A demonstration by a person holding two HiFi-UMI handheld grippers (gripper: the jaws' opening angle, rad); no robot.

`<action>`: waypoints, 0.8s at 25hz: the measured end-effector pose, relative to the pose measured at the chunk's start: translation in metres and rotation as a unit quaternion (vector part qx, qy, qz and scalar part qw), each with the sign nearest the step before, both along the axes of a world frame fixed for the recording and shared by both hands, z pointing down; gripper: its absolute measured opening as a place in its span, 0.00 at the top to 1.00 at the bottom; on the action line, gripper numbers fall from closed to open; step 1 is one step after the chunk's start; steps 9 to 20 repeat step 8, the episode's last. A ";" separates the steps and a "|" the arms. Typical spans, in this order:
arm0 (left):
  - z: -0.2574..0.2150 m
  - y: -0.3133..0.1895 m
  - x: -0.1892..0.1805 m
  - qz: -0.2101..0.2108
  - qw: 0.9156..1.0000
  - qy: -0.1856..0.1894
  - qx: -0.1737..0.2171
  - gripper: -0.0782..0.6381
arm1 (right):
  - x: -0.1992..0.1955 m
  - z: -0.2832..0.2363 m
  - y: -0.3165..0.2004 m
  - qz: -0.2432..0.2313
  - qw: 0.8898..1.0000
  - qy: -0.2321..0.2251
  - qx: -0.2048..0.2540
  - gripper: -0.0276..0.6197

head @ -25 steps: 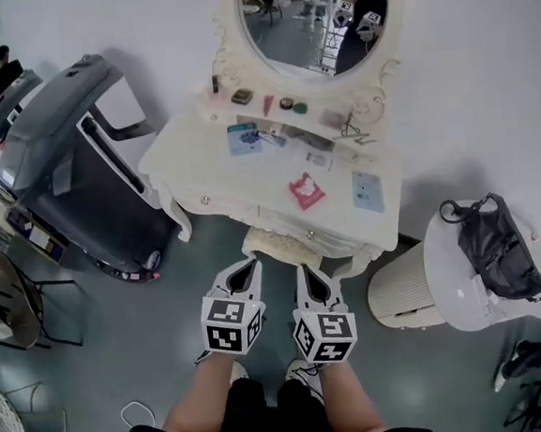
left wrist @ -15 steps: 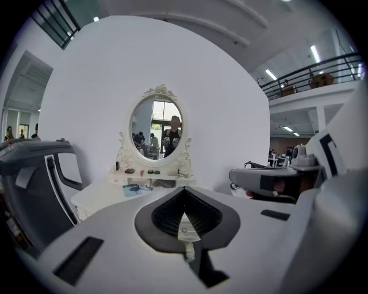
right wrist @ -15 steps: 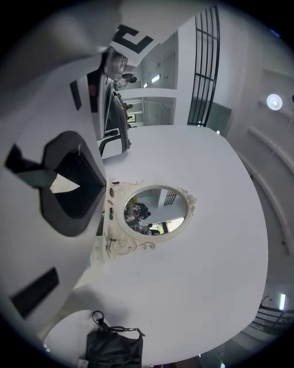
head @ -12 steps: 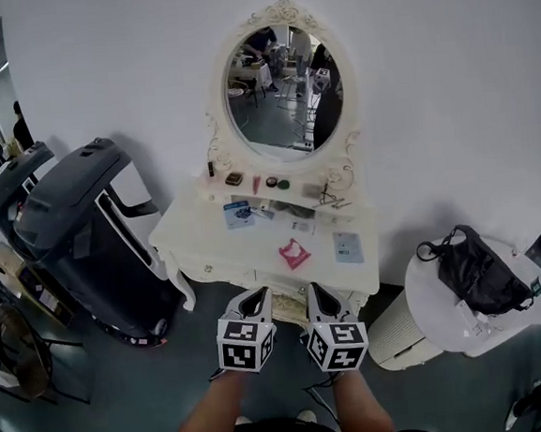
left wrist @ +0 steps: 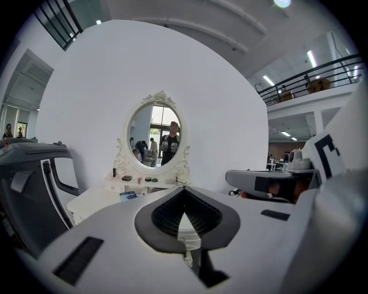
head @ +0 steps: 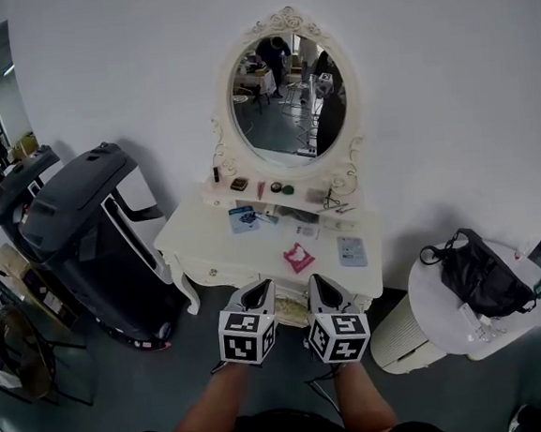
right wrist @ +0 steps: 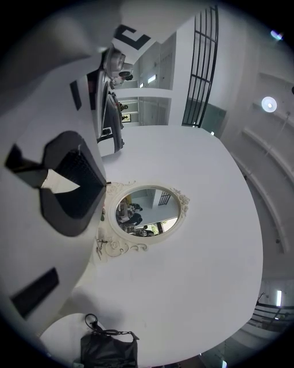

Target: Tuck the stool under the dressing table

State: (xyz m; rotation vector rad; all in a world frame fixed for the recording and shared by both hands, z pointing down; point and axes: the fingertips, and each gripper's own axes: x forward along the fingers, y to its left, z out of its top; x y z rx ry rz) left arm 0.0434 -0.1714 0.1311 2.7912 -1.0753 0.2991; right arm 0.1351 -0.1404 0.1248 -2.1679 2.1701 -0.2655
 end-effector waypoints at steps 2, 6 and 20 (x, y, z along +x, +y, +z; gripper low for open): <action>-0.001 -0.003 0.000 0.000 1.000 0.002 0.000 0.88 | 0.002 0.000 -0.003 0.002 1.000 0.001 0.000 0.95; -0.006 -0.005 0.004 -0.001 1.000 0.002 0.004 0.88 | 0.008 0.001 -0.003 0.005 1.000 0.002 -0.003 0.95; -0.008 -0.006 0.006 -0.002 1.000 0.002 0.006 0.88 | 0.011 0.000 -0.003 0.006 1.000 0.003 -0.005 0.95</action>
